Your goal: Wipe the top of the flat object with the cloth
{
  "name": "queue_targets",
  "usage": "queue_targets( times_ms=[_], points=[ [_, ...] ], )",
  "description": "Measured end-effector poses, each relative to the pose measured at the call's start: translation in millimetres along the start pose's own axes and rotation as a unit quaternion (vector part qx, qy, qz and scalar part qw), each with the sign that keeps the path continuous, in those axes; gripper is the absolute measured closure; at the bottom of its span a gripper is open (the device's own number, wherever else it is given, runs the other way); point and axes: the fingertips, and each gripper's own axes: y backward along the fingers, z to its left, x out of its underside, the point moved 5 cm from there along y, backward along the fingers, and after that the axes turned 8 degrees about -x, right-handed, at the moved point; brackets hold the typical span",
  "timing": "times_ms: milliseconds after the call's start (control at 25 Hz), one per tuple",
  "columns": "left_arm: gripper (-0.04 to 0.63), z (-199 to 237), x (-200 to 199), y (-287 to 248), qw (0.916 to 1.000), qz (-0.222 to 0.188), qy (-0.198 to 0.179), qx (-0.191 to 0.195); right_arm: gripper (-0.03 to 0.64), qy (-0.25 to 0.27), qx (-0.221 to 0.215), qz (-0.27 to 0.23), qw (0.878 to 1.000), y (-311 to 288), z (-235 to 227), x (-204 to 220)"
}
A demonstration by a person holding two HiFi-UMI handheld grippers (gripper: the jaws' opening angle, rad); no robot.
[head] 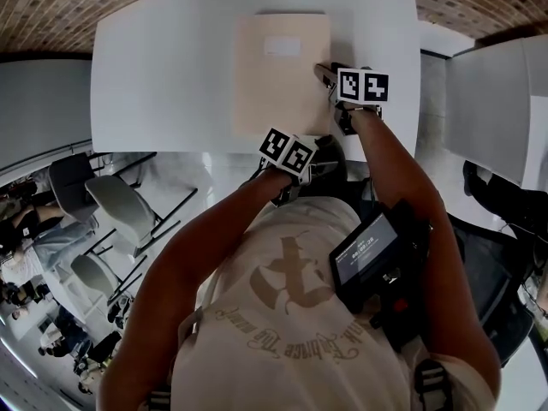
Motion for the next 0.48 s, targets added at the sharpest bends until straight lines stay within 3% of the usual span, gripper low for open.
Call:
queue_targets(
  times_ms=[240,480],
  points=[
    [0.500,-11.6,7.9,25.5,0.9988,0.002,-0.049,-0.008,0.407,-0.012,-0.008,0.002,1.000,1.0,-0.8,-0.3],
    [0.500,-0.1,2.7,74.7,0.9937,-0.044,-0.094,-0.042,0.408,-0.030,-0.019,-0.011,0.999,4.6,0.3,0.2]
  ],
)
